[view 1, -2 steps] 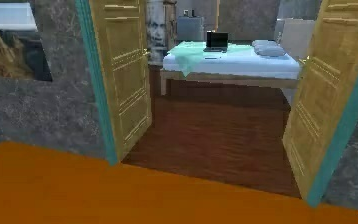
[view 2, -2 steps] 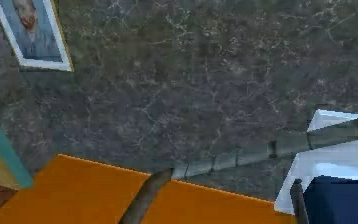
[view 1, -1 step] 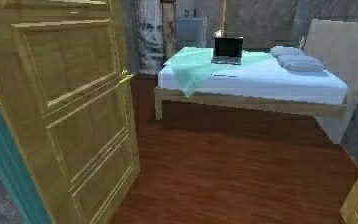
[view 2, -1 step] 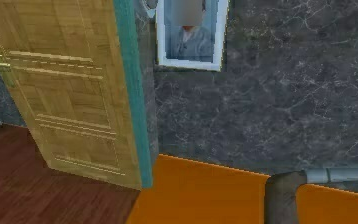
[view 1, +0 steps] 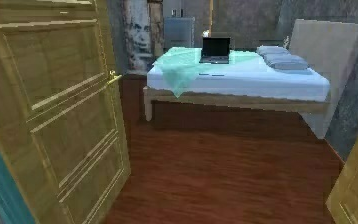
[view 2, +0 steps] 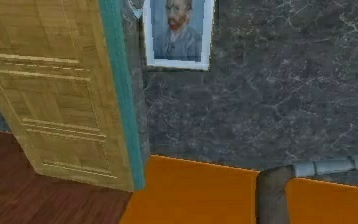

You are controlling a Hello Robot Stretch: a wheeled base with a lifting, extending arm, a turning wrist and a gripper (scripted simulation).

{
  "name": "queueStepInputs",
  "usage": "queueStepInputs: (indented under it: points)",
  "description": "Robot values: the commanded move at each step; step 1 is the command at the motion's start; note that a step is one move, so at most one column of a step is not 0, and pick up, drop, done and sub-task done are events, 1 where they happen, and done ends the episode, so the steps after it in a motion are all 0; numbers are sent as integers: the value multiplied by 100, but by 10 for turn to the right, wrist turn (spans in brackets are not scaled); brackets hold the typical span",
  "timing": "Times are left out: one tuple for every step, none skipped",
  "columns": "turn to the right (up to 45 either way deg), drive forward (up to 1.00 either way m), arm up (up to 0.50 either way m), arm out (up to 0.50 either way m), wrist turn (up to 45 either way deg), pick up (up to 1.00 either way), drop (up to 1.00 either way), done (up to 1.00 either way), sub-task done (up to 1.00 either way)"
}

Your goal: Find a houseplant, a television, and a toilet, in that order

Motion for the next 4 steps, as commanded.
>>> queueStepInputs:
  points:
    - [0, 100, 0, 0, 0, 0, 0, 0, 0]
    - [0, 65, 0, 0, 0, 0, 0, 0, 0]
    - [-210, 0, 0, 0, 0, 0, 0, 0, 0]
    - [0, 50, 0, 0, 0, 0, 0, 0, 0]
